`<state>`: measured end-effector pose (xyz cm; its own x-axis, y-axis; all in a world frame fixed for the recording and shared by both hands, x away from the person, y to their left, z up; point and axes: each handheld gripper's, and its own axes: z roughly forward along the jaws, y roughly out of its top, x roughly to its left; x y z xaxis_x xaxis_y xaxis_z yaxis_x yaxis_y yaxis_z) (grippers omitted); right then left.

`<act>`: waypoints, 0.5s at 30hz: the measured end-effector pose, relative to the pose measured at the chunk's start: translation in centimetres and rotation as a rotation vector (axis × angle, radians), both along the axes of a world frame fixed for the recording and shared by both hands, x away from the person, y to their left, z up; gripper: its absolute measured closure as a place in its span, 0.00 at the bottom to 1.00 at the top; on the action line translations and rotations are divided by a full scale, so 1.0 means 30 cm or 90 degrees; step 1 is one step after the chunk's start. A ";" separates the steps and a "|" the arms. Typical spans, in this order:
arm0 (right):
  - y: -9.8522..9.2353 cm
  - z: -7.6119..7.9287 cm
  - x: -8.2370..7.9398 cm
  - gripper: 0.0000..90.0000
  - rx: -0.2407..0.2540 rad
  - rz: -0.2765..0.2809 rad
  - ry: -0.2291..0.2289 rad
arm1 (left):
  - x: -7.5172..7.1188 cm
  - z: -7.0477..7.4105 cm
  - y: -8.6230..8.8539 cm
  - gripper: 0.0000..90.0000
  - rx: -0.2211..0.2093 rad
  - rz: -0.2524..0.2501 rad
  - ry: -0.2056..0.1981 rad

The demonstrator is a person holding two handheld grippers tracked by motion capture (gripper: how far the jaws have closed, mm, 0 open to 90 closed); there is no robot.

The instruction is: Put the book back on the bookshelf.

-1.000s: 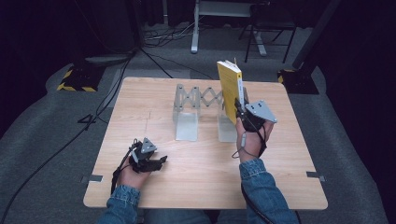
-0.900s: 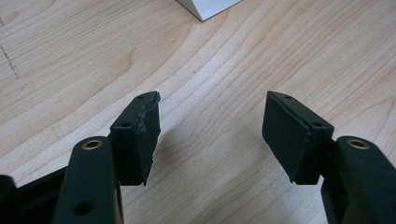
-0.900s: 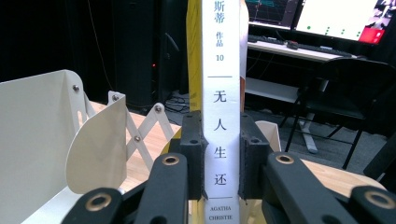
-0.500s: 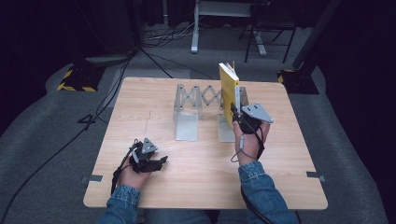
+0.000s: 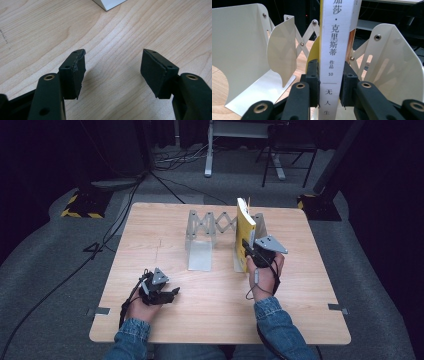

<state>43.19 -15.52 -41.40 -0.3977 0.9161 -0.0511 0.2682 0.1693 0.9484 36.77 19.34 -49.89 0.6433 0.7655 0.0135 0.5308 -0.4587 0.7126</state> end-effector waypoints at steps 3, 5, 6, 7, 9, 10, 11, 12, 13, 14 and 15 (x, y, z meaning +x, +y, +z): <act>0.006 -0.004 -0.004 0.81 0.001 0.002 0.000 | 0.000 0.000 0.000 0.41 0.000 0.001 0.000; 0.012 -0.009 -0.007 0.80 0.003 0.008 0.000 | 0.000 0.000 0.000 0.41 0.001 0.000 0.000; 0.015 -0.011 -0.009 0.80 0.003 0.010 0.000 | 0.000 0.000 0.000 0.41 0.001 0.000 0.000; 0.018 -0.014 -0.009 0.79 0.005 0.013 0.001 | 0.000 0.000 -0.001 0.41 0.001 0.000 0.000; 0.021 -0.022 -0.009 0.78 0.005 0.016 0.006 | 0.000 0.000 -0.001 0.41 0.002 -0.001 0.000; 0.021 -0.029 -0.008 0.78 0.007 0.016 0.012 | 0.000 0.000 0.000 0.41 0.002 -0.001 0.000; 0.017 -0.044 -0.004 0.78 0.013 0.016 0.021 | 0.000 0.000 0.000 0.41 0.001 -0.001 0.000; 0.017 -0.044 -0.004 0.78 0.013 0.016 0.021 | 0.000 0.000 0.000 0.41 0.002 -0.001 0.000; 0.013 -0.048 -0.003 0.78 0.018 0.012 0.019 | 0.000 0.000 -0.001 0.41 0.001 -0.001 0.000; 0.012 -0.049 -0.001 0.79 0.018 0.012 0.019 | 0.001 0.000 0.000 0.41 0.003 -0.003 -0.001; 0.013 -0.049 0.000 0.78 0.017 0.011 0.019 | 0.001 0.000 -0.001 0.41 0.003 -0.003 -0.002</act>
<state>43.20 -15.12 -42.86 -0.4151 0.9096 -0.0152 0.2937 0.1498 0.9441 36.80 19.32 -49.91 0.6469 0.7623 0.0194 0.5265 -0.4650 0.7118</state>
